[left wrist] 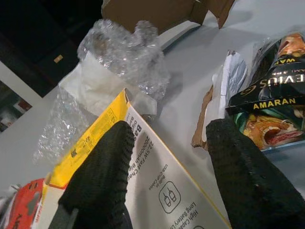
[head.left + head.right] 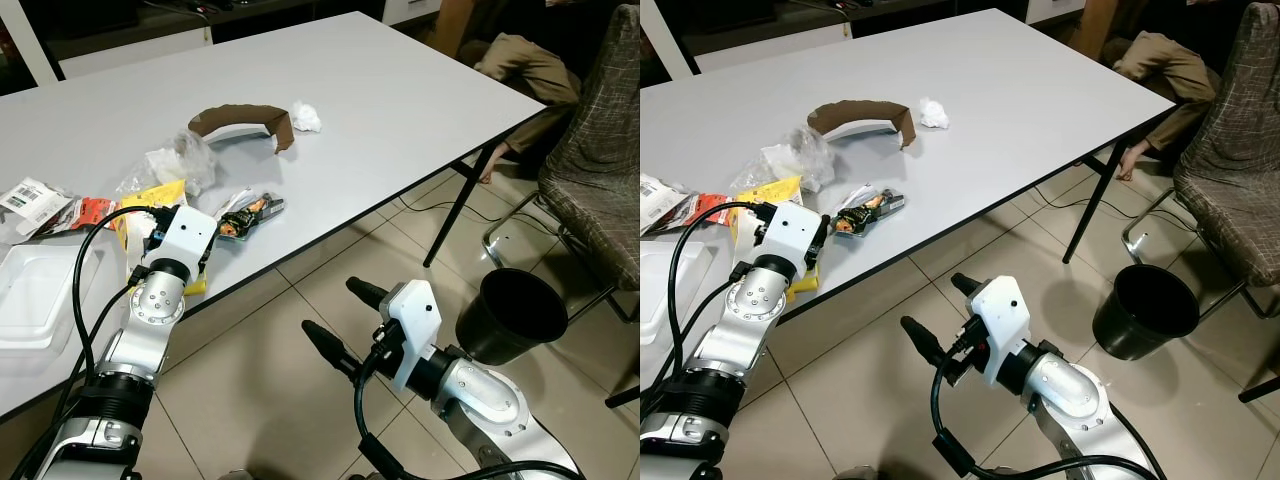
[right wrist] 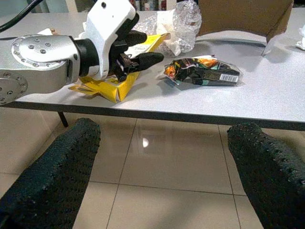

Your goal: Picking trash to rubbish bin

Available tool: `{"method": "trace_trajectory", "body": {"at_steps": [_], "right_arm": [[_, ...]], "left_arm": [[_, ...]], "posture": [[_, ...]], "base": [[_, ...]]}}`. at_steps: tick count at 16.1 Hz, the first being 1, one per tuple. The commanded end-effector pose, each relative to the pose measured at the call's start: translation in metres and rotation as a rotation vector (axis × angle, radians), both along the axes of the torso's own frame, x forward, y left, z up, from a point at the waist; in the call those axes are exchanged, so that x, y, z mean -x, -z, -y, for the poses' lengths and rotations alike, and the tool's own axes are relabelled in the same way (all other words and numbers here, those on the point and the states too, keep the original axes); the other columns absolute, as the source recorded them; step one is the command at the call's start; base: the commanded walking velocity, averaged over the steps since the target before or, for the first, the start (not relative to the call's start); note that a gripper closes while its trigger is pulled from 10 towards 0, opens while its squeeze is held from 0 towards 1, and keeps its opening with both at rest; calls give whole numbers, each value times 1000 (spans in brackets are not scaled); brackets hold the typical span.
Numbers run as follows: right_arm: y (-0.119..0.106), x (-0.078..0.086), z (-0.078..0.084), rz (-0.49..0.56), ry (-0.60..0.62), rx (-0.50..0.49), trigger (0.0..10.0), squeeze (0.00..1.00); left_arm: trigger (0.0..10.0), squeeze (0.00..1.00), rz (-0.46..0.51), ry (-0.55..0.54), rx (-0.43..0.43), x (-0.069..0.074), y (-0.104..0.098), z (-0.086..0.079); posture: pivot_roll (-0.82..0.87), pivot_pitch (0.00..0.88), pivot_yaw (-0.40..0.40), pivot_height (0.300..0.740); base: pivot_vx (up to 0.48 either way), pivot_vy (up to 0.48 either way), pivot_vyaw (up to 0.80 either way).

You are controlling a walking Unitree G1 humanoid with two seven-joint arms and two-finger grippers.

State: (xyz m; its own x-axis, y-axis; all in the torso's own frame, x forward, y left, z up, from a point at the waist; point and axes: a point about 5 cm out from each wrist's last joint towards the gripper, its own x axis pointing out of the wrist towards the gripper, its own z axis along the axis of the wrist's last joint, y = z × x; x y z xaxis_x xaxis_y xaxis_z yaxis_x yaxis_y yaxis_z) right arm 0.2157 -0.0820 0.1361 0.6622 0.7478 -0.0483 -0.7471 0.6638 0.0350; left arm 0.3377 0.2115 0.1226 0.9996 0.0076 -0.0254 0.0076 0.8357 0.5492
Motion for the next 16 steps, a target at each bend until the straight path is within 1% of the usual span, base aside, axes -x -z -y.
{"method": "trace_trajectory", "body": {"at_steps": [1,6,9,10,11,13,14,15,16], "right_arm": [[-1,-2,0,3,5,-4,10000,0],[0,-5,2,11,25,3,10000,0],[0,-7,2,16,45,2,10000,0],[0,-8,3,17,51,2,10000,0],[0,-8,3,20,56,2,10000,0],[-1,-10,4,28,71,5,10000,0],[-1,-12,5,32,85,3,10000,0],[-1,-12,5,32,90,1,10000,0],[0,-12,5,30,91,2,10000,0]], "left_arm": [[0,0,-25,3,-10,2,6,1],[0,0,5,13,22,2,-2,5],[0,0,51,48,76,6,-16,9],[0,0,80,62,90,7,-21,11],[0,0,115,70,129,8,-27,13],[0,0,206,108,181,13,-40,18],[0,0,268,143,238,18,-48,22],[0,0,292,158,253,23,-52,23],[0,0,264,154,231,25,-48,23]], "posture": [[-34,104,-44,740],[-24,99,-40,740],[-21,96,-35,740],[-18,96,-36,740],[-16,95,-35,740],[-14,94,-32,740],[-14,93,-31,740],[-13,94,-28,740],[-10,94,-28,740]], "base": [[0,0,0],[0,0,0],[0,0,0],[0,0,0],[0,0,0],[0,0,0],[0,0,0],[0,0,0],[0,0,0]]}}
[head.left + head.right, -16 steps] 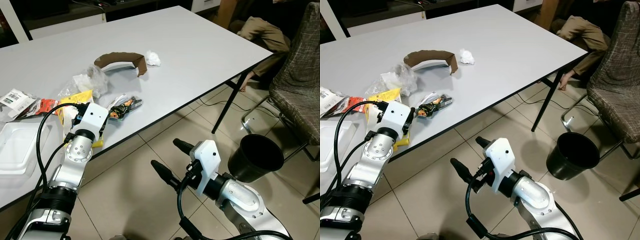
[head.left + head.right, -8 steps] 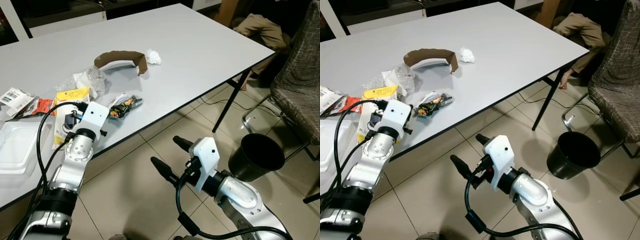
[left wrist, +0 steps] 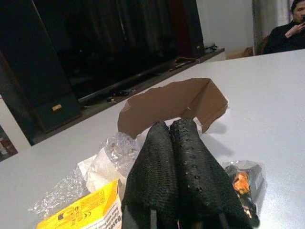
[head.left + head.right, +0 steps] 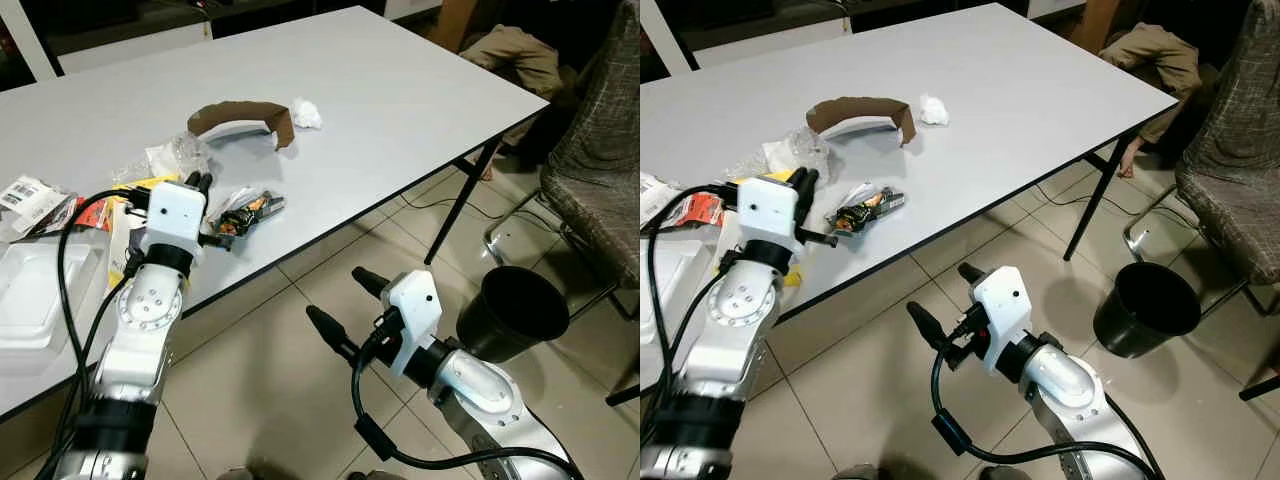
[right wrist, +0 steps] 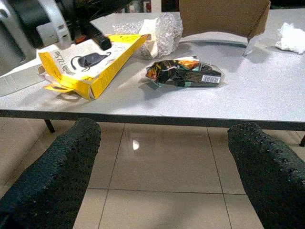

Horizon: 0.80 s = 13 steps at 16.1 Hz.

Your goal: Picking trash to rubbish bin

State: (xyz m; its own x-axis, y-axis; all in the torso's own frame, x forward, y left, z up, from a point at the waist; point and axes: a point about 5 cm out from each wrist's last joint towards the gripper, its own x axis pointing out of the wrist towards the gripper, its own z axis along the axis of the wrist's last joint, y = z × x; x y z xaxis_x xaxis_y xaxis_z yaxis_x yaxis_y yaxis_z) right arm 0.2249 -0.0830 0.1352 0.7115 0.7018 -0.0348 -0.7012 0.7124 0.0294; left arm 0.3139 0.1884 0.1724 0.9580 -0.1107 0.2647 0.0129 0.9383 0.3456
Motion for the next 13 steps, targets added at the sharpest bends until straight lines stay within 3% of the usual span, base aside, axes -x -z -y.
{"method": "trace_trajectory", "body": {"at_steps": [1,2,3,5,10,13], "right_arm": [[0,-2,4,15,23,11,10000,0],[0,-2,4,13,23,13,10000,0],[1,-2,3,12,23,20,10000,0],[2,-2,3,9,18,33,10000,0],[1,2,8,6,28,48,10000,0],[1,5,10,6,32,57,10000,0]], "left_arm": [[0,0,-31,-5,-22,2,5,-1],[0,0,-82,-40,-36,0,11,-4],[10000,1000,-92,-29,-47,-3,11,-3],[10000,1000,-104,55,-58,-13,7,6],[10000,1000,-236,206,-21,-43,13,20],[10000,1000,-292,218,-33,-55,18,18]], "posture": [[-8,94,-28,740],[-8,93,-29,740],[-8,92,-29,740],[-10,91,-28,740],[-59,100,-3,740],[-79,110,5,740]], "base": [[0,0,0],[0,0,0],[0,0,0],[0,0,0],[0,0,0],[0,0,0]]}}
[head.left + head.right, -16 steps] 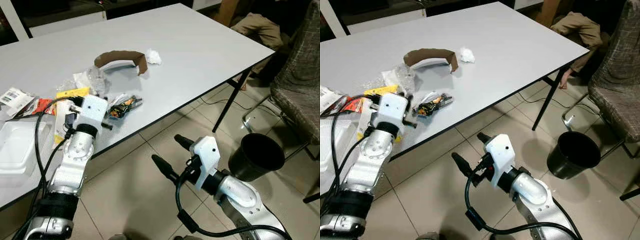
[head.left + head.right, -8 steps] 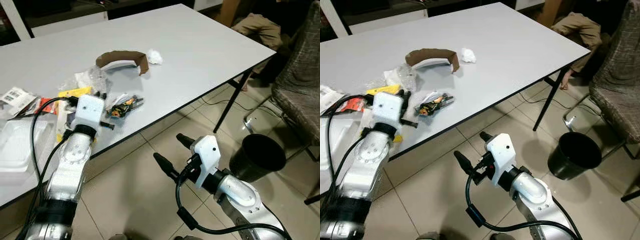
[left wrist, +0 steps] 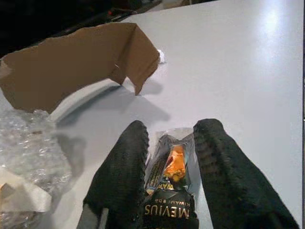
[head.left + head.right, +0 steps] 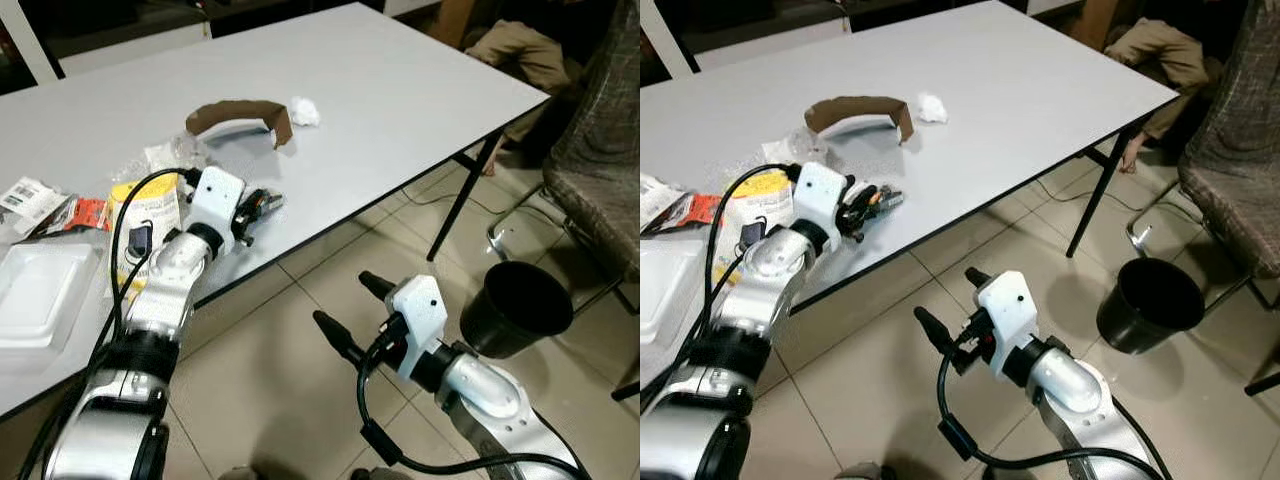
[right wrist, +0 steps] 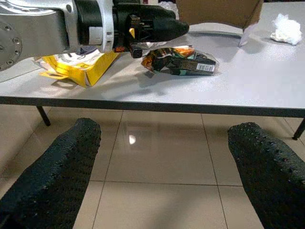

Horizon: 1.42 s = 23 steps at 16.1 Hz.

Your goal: Picking trash to rubbish bin

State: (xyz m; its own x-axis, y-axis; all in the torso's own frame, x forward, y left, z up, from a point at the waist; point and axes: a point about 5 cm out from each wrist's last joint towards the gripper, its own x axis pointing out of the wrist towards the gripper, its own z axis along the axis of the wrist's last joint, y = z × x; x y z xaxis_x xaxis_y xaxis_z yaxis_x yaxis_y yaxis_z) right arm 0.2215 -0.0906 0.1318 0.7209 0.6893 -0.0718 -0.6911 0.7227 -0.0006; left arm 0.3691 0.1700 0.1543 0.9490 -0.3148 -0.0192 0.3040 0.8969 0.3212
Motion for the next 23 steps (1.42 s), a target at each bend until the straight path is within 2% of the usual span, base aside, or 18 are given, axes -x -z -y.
{"method": "trace_trajectory", "body": {"at_steps": [1,4,7,8,13,18,19,23], "right_arm": [[-3,2,4,11,23,13,10000,0],[-4,4,7,8,30,19,10000,0],[-4,6,8,-1,26,24,10000,0],[-4,9,7,-11,12,26,10000,0],[-5,11,6,-15,7,29,10000,0],[-5,12,6,-19,5,30,10000,0],[-5,11,6,-19,5,30,10000,0],[-4,11,5,-19,1,31,10000,0]], "left_arm": [[10000,1000,-20,6,-22,-3,2,-3],[10000,1000,-50,-5,-83,-9,7,-7],[10000,1000,-75,-35,-103,-12,12,-8],[10000,0,-121,-26,-64,-13,16,-7],[10000,0,-212,-40,-15,-13,27,-10],[10000,0,-247,-57,-47,-12,32,-13],[0,0,-256,-62,-54,-12,33,-14],[0,0,-277,-52,-101,-9,38,-16]], "posture": [[-87,114,8,740],[-106,127,8,740],[-114,133,9,740],[-114,133,9,740],[-128,129,9,740],[-127,124,6,740],[-127,124,6,740],[-123,118,7,740]], "base": [[0,0,0],[0,0,0],[0,0,0],[0,0,0],[0,0,0],[0,0,0],[0,0,0],[0,0,0]]}}
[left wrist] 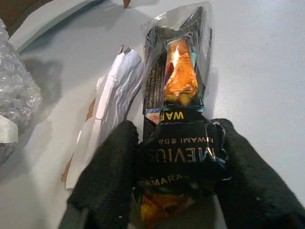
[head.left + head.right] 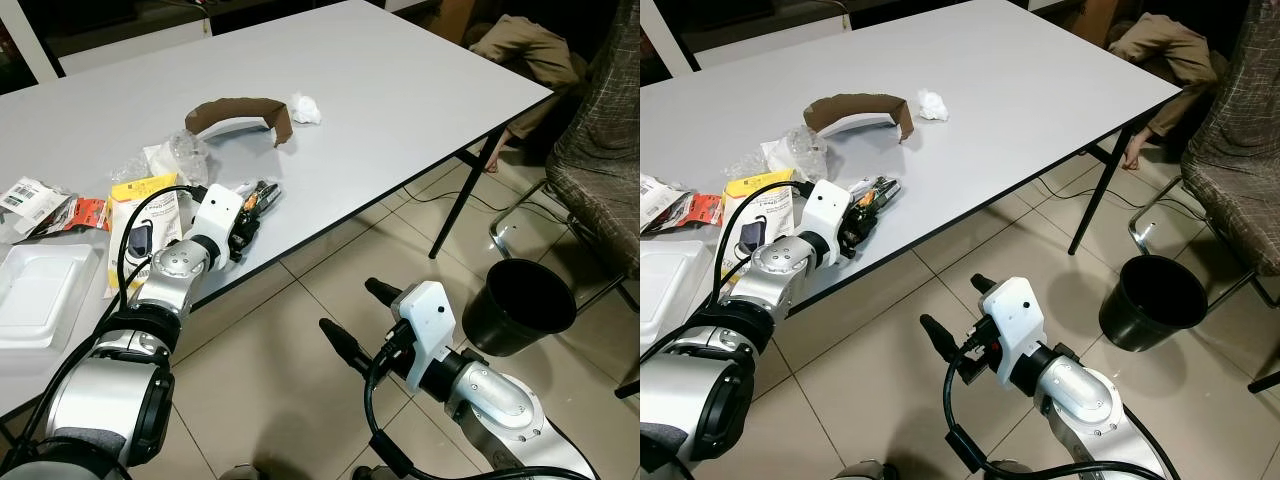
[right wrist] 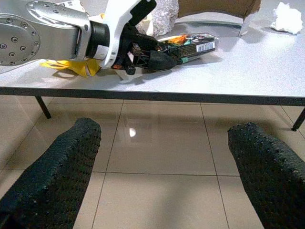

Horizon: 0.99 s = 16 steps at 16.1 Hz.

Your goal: Picking trash to rubbish bin

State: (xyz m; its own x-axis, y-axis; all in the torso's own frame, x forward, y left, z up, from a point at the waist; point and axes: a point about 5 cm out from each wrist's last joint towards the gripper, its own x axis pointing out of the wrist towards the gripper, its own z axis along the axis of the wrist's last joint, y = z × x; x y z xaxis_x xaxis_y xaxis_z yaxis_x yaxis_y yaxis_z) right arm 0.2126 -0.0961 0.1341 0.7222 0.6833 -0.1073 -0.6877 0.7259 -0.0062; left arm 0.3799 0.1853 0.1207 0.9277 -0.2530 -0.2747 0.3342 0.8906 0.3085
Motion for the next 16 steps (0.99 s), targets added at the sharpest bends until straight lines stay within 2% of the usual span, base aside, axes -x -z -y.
{"method": "trace_trajectory", "body": {"at_steps": [1,8,13,16], "right_arm": [[-2,2,-1,3,-3,1,10000,0],[-2,0,0,8,0,1,10000,0],[-2,-3,2,14,6,-9,10000,0],[-5,-14,8,56,87,-12,10000,0]], "left_arm": [[0,0,-27,0,-29,1,5,-1],[0,0,-3,14,0,1,1,0],[0,0,76,112,121,4,-8,12],[0,0,134,147,173,8,-17,17]], "posture": [[-123,118,7,740],[-118,113,3,740],[-99,92,-6,740],[-83,78,-11,740]], "base": [[0,0,0],[0,0,0],[0,0,0],[0,0,0]]}}
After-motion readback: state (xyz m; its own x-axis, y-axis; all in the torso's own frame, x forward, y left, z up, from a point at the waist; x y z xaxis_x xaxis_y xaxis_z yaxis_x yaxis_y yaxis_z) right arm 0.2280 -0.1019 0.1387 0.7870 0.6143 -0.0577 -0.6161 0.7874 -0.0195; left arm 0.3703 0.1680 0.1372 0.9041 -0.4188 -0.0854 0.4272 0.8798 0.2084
